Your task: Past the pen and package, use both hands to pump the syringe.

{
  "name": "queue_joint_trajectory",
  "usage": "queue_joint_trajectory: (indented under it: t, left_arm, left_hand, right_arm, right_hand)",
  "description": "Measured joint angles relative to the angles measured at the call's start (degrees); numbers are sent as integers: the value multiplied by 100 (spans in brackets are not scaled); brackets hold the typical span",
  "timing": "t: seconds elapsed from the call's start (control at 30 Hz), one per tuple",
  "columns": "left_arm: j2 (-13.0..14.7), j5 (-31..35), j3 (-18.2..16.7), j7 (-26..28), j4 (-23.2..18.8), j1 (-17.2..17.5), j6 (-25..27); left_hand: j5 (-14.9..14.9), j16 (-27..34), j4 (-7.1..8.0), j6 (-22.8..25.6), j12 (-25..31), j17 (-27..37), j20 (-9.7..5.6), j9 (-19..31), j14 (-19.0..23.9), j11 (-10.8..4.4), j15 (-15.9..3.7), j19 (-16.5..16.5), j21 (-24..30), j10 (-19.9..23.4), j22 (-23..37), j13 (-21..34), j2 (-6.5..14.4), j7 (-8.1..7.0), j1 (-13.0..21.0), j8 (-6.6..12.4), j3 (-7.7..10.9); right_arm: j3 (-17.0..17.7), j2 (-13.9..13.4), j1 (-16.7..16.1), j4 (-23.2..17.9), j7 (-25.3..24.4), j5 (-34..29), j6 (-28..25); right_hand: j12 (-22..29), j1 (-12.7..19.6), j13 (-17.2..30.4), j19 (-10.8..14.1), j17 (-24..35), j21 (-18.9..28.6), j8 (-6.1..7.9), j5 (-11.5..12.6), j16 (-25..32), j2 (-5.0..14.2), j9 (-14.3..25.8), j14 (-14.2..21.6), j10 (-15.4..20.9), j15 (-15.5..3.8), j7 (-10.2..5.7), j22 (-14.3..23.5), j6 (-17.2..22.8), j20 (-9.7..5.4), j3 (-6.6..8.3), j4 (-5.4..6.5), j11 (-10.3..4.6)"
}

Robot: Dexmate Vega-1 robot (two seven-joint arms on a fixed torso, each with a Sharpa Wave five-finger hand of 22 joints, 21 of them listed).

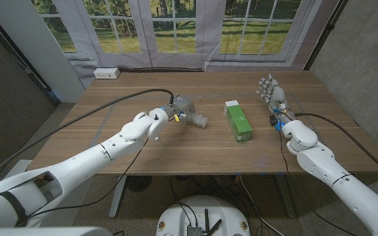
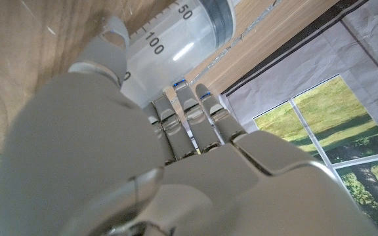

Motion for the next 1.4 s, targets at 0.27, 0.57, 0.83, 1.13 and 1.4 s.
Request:
queue_joint_trajectory:
  t: [0.27, 0.57, 0.83, 1.13, 1.4]
  left_arm:
    - [-23, 24, 62, 18, 49, -17, 8]
    - [-18, 49, 89, -108, 6, -17, 92]
    - [24, 75, 94, -275, -118, 8, 179]
    - [66, 88, 85, -540, -227, 33, 267]
    - [103, 90, 50, -704, -323, 50, 299]
  left_hand:
    - [-4, -19, 0, -102, -5, -1, -9, 0, -43, -43, -43, -14, 1, -44, 0, -1, 0, -121, 0, 0, 0]
    - [-4, 1, 26, -399, 3, -3, 0, -8, -241, -35, 13, -144, 1, -389, 0, 5, 109, -194, -109, -66, -9]
    - [-4, 18, 189, -903, -38, 14, 13, -29, -613, -21, 118, -299, -22, -862, 0, 8, 315, -279, -658, -113, -30]
    - [1, 1, 251, -1335, -38, 10, 25, -14, -1083, -9, 242, -385, -22, -1408, 0, 8, 134, -323, -897, -83, -209]
    - [1, 1, 275, -1918, -38, -17, 31, -16, -1467, 93, 319, -506, -22, -1904, 0, 8, -5, -328, -987, -112, -407]
  right_arm:
    - [-40, 59, 12, 140, 46, 72, 64]
    - [-85, 91, 38, 235, 87, 129, 88]
    - [-110, 110, 51, 284, 97, 162, 93]
    - [-130, 123, 53, 304, 71, 165, 93]
    - [-145, 132, 53, 298, 18, 164, 84]
  right_hand:
    - [0, 0, 3, 23, 0, 0, 45, 0, 0, 0, 0, 41, 30, 1, -22, 0, 39, -23, 17, 16, -12]
    - [0, 0, 3, 44, 0, 0, 44, 0, 0, 0, 0, 41, 30, 1, -52, 14, 132, -1, 14, 18, -12]
    - [0, 0, 3, 44, -29, 0, 44, 0, 0, 0, 0, 41, 29, 1, -52, 14, 131, -1, 1, 32, -12]
    - [0, 0, 2, 49, -29, 0, 44, 0, 0, 0, 1, 64, 70, 24, -73, 14, 152, 5, 1, 31, -53]
    - [0, 0, 2, 84, -29, 0, 44, 0, 0, 0, 1, 72, 70, 33, -93, 13, 172, 41, 1, 31, -53]
